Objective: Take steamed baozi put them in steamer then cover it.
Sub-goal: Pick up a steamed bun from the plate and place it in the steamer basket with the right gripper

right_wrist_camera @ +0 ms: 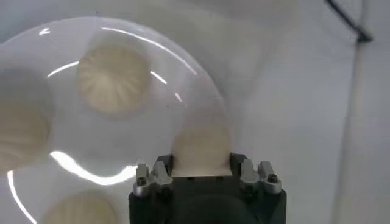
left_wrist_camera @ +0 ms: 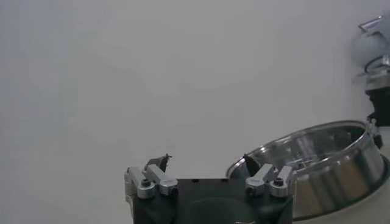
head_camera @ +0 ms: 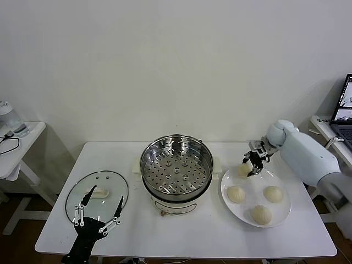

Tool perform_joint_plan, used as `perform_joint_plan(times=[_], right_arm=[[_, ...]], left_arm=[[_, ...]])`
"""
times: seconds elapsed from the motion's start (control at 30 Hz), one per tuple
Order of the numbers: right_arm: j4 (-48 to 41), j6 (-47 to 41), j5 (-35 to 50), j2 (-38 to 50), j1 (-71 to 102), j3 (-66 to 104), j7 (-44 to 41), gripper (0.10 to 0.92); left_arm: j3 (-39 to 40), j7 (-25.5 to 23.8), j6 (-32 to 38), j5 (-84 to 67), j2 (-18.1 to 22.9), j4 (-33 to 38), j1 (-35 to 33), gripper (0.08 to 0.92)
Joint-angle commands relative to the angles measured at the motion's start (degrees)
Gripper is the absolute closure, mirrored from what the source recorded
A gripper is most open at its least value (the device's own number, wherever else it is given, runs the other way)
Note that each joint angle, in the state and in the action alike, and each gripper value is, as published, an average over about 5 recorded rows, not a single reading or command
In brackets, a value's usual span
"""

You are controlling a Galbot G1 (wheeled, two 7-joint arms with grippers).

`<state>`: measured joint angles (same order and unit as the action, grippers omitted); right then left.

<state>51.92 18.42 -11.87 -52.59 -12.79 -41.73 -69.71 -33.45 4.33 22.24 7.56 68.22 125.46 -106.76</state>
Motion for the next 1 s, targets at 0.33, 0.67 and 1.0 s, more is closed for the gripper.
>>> perform_joint_plan(times=[0.33, 0.67, 1.0], right_arm=[[17.58, 15.96, 5.47, -8.68, -21.00, -14.22, -0.21, 0.383], [15.16, 17.78, -2.65, -17.70, -13.70, -14.74, -0.45, 0.382], [8.22, 19.19, -9.64, -22.61, -7.56, -13.45, -0.33, 0.381]], left_arm=[[0.57, 0.26, 0.13, -0.03, -0.18, 1.17, -0.56, 0.177], [0.09, 0.52, 0.59, -0.09, -0.29, 1.60, -0.80, 0.177], [-0.14, 0.61, 0.95, -0.27, -0.33, 2.01, -0.81, 0.177]])
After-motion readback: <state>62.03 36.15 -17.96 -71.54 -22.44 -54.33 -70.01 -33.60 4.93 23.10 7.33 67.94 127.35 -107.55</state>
